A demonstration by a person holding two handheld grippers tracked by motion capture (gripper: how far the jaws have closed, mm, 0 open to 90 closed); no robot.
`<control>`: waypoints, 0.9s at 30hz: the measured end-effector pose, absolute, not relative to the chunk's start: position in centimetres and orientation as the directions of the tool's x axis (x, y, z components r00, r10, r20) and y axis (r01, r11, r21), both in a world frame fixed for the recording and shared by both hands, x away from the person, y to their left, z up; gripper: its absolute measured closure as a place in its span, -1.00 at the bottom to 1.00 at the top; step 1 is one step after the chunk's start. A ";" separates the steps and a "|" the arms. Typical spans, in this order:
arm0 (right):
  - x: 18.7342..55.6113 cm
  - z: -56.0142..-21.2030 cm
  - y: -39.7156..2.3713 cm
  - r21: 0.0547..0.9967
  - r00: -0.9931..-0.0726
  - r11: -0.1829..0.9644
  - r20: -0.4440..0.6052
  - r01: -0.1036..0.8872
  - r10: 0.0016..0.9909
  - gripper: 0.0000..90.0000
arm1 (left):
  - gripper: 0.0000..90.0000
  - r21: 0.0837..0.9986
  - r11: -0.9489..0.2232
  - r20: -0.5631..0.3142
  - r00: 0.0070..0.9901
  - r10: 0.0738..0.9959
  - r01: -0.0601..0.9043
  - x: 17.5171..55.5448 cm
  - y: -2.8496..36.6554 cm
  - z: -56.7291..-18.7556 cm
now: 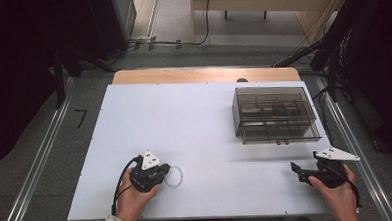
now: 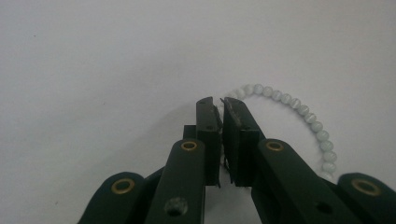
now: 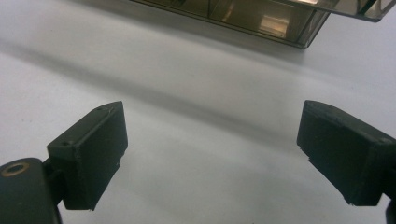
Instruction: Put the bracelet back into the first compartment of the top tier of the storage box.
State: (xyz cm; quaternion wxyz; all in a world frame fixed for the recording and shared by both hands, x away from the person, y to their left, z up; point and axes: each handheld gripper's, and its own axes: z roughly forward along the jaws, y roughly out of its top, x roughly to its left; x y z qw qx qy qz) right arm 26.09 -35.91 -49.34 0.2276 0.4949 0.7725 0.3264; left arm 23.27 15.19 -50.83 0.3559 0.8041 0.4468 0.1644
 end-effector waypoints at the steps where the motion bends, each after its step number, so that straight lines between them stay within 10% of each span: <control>1: 26.1 -49.3 -35.9 0.729 -0.407 0.297 -0.029 0.616 0.913 -0.85 | 0.92 0.720 -0.347 -0.052 0.546 0.836 0.601 23.3 15.2 -50.8; 27: 26.0 -49.2 -36.0 0.732 -0.404 0.293 -0.027 0.615 0.915 -0.85 | 0.93 0.832 -0.252 -0.093 0.573 0.814 0.494 22.6 15.0 -49.6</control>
